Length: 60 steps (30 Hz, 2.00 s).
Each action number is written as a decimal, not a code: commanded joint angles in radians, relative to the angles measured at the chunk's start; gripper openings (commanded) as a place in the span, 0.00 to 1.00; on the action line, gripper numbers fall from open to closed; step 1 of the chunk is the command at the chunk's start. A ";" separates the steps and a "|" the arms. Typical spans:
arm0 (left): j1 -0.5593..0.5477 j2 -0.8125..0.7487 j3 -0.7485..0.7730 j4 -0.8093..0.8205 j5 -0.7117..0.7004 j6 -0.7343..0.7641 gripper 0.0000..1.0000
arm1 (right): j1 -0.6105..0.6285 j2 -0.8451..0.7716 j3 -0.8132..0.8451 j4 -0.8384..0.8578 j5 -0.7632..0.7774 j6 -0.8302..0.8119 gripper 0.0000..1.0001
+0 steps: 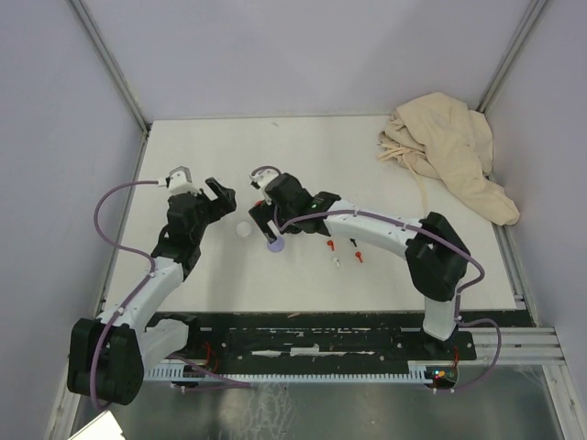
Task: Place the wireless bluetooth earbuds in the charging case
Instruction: Pick up the charging case at the center of the board.
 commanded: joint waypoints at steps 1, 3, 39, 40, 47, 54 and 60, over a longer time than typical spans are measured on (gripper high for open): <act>0.019 0.010 0.036 -0.026 -0.020 0.018 0.99 | 0.023 0.082 0.089 0.035 0.040 -0.024 0.98; 0.043 0.013 0.041 -0.054 -0.036 0.019 0.99 | 0.032 0.120 0.106 0.069 0.008 -0.020 0.98; 0.187 0.040 0.042 -0.105 -0.078 -0.025 0.99 | 0.074 0.522 0.455 0.071 -0.033 0.059 0.87; 0.187 0.039 0.041 -0.104 -0.079 -0.025 1.00 | 0.074 0.525 0.456 0.071 -0.034 0.061 0.86; 0.188 0.042 0.042 -0.101 -0.077 -0.026 1.00 | 0.074 0.541 0.471 0.061 -0.043 0.067 0.80; 0.190 0.044 0.039 -0.099 -0.077 -0.026 1.00 | 0.075 0.558 0.487 0.047 -0.055 0.069 0.75; 0.190 0.044 0.039 -0.099 -0.077 -0.025 1.00 | 0.079 0.567 0.497 0.037 -0.057 0.066 0.65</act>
